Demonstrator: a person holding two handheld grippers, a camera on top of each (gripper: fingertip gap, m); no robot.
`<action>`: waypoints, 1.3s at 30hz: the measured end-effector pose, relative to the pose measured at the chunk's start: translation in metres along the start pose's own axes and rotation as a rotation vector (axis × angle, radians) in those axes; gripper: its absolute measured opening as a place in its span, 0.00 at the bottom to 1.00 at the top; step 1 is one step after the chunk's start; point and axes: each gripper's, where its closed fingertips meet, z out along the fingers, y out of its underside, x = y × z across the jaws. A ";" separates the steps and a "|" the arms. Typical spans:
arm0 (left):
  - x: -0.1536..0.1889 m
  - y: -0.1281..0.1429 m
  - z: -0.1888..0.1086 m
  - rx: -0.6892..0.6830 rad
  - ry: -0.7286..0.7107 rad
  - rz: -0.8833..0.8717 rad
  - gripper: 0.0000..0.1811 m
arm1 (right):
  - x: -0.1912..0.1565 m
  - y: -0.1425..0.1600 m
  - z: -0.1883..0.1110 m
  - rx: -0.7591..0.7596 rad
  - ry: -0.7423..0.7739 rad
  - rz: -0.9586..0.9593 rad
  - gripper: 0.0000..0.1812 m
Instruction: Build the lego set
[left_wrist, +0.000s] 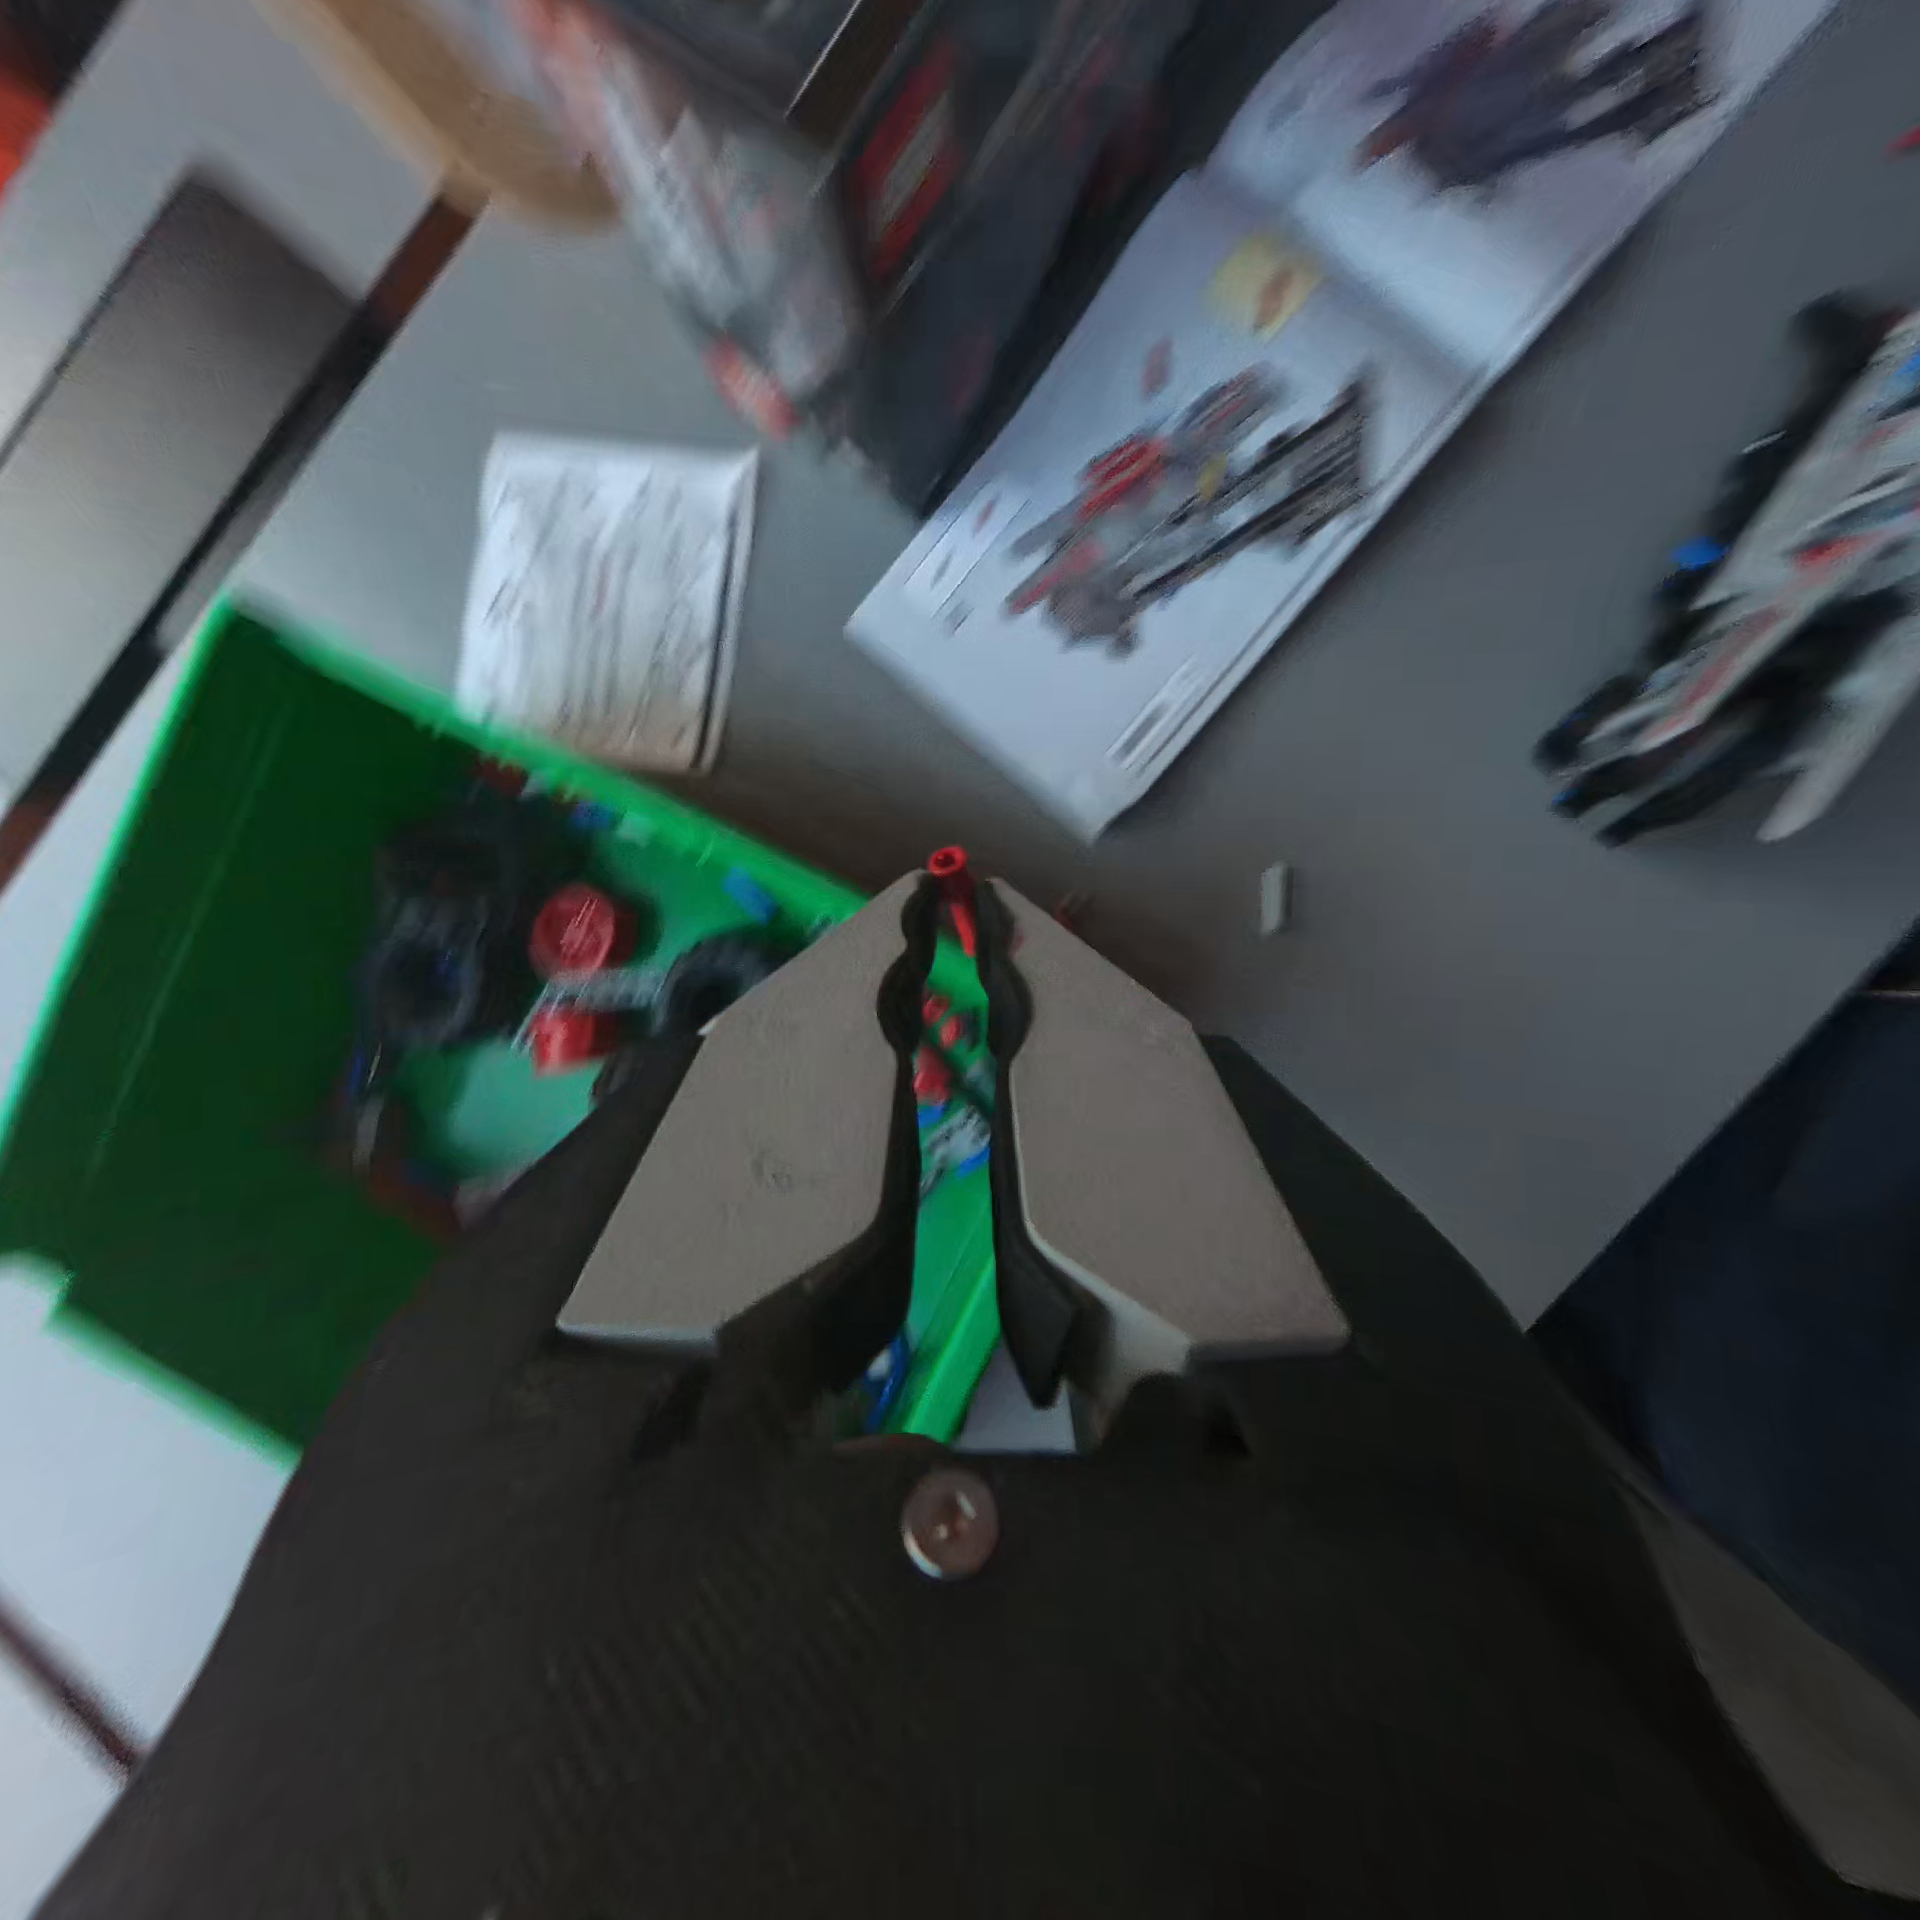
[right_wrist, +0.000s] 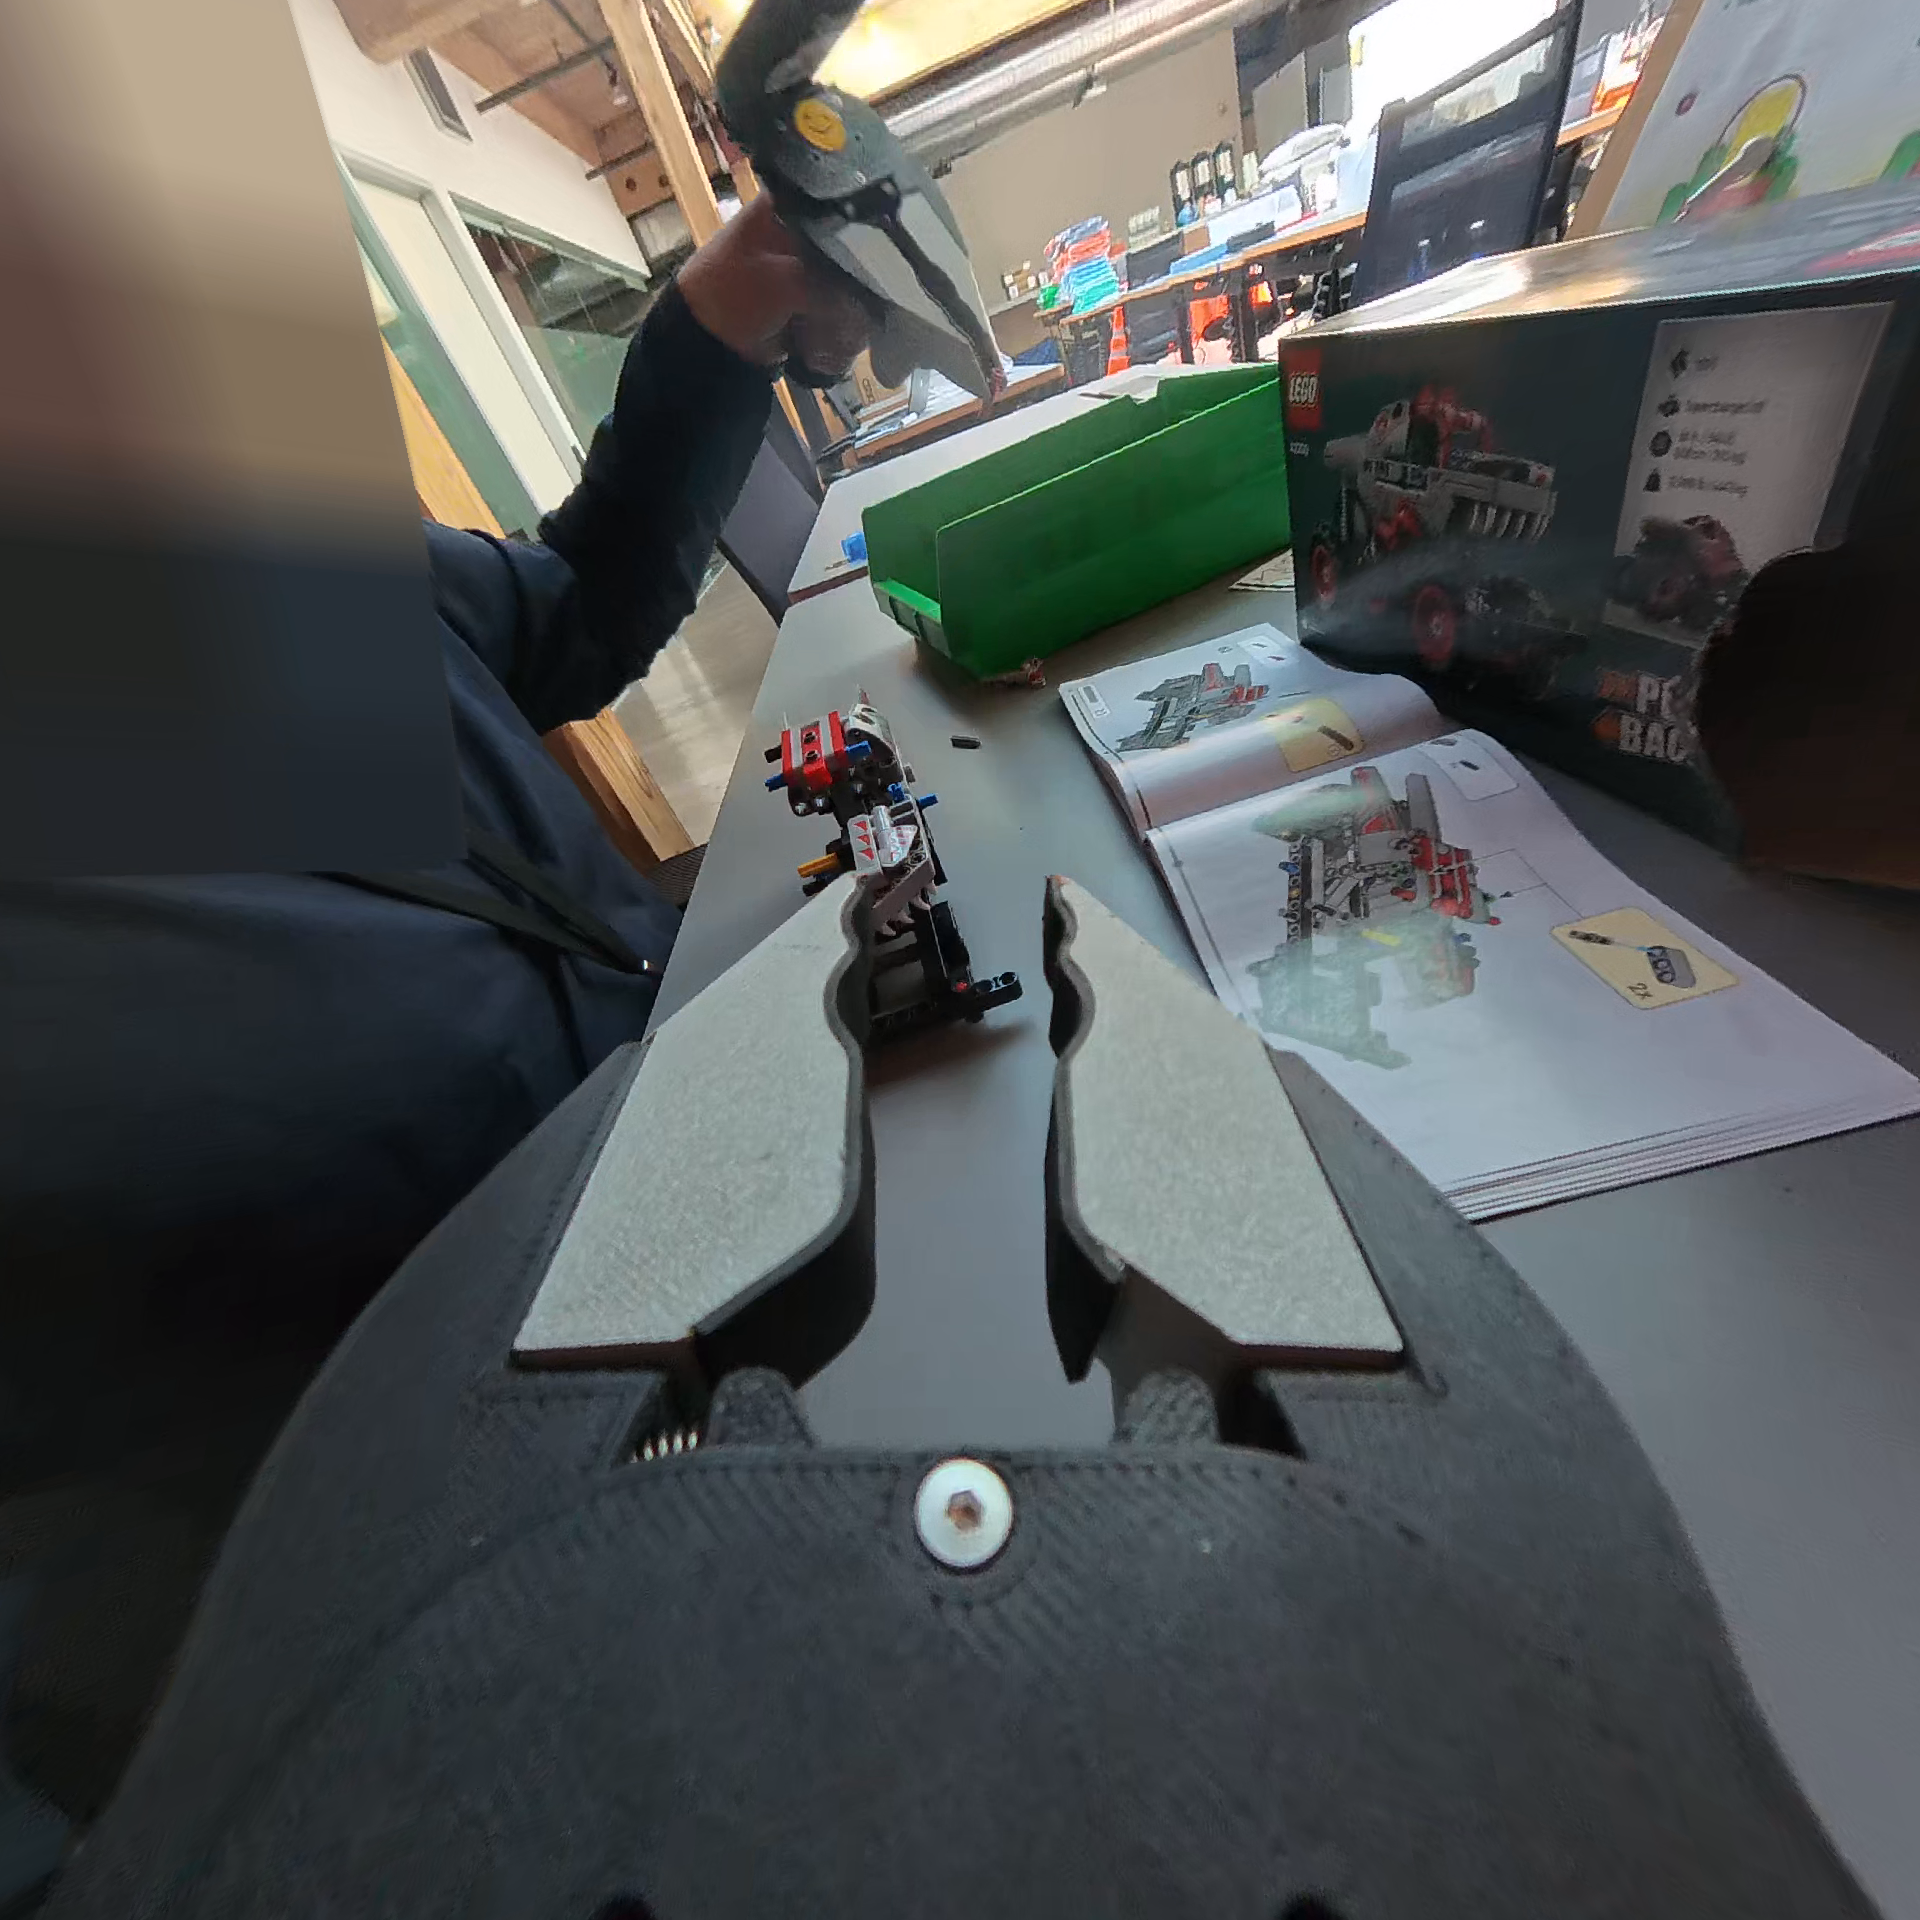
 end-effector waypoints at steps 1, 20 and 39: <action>0.024 -0.022 0.007 0.041 0.055 0.060 0.02 | 0.001 0.000 0.000 0.001 0.003 0.000 0.16; 0.223 -0.120 0.172 -0.132 0.663 0.346 0.02 | 0.019 0.010 0.022 -0.046 0.131 0.002 0.12; 0.269 -0.159 0.177 0.065 0.676 0.441 0.02 | 0.033 -0.004 0.041 0.038 0.208 0.070 0.09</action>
